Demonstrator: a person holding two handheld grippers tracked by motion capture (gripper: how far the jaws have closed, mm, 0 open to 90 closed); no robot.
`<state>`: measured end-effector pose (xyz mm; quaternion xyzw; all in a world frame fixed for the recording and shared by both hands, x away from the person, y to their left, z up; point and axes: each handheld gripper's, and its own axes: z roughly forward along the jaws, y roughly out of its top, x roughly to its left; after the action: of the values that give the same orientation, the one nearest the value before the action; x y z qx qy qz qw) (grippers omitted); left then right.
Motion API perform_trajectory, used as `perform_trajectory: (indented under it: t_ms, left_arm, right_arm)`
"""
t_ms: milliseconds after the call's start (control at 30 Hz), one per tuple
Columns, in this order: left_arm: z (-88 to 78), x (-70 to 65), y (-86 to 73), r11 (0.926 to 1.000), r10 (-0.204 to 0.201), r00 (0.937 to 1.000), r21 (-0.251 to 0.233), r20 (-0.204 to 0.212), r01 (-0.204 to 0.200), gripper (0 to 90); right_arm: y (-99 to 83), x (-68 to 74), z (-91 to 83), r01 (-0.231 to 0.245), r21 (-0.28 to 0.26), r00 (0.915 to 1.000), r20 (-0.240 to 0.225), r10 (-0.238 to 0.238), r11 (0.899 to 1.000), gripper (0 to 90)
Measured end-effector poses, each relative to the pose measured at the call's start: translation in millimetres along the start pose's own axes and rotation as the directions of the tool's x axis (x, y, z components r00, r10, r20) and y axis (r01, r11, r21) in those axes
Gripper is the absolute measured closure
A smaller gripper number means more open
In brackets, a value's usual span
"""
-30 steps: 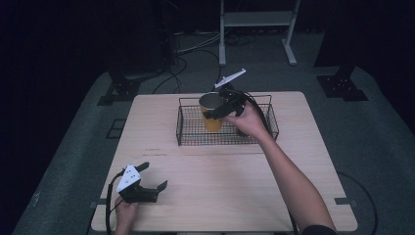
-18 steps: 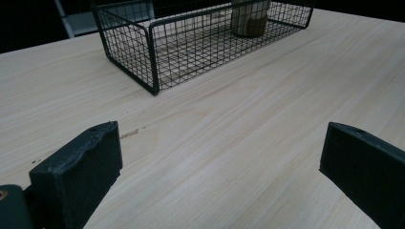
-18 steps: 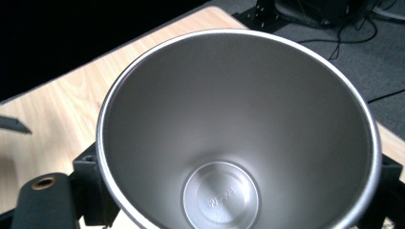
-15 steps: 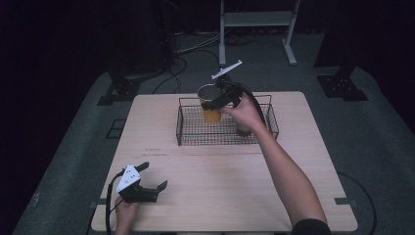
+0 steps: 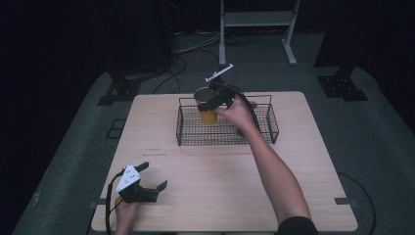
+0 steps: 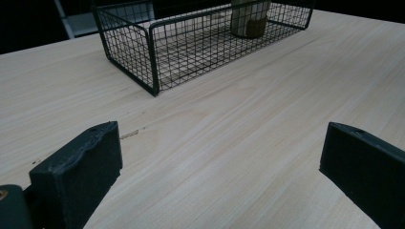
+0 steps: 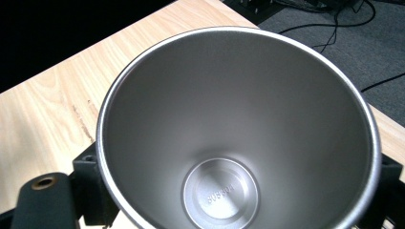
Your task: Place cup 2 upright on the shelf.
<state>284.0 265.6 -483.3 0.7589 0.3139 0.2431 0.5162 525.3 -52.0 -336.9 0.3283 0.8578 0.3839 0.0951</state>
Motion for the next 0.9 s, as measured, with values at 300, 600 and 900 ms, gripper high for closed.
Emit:
perform_trajectory:
  t_ms: [300,600,900]
  left_arm:
    - [-0.5,0.3,0.1,1.0000,0.003,1.0000,0.005,0.001,-0.003,0.0]
    - [-0.2,0.2,0.0,1.0000,0.000,1.0000,0.000,0.001,0.000,0.0]
    - [-0.2,-0.2,-0.1,1.0000,-0.002,1.0000,-0.002,0.002,0.002,0.0]
  right_arm:
    - [-2.8,-0.7,15.0,-0.016,0.000,0.9998,0.013,0.016,1.000,13.4]
    - [-8.7,0.3,26.1,-0.027,0.005,0.9995,0.016,0.027,1.000,13.4]
    - [-19.5,-1.7,34.3,-0.024,0.030,0.9993,0.030,0.023,0.999,13.4]
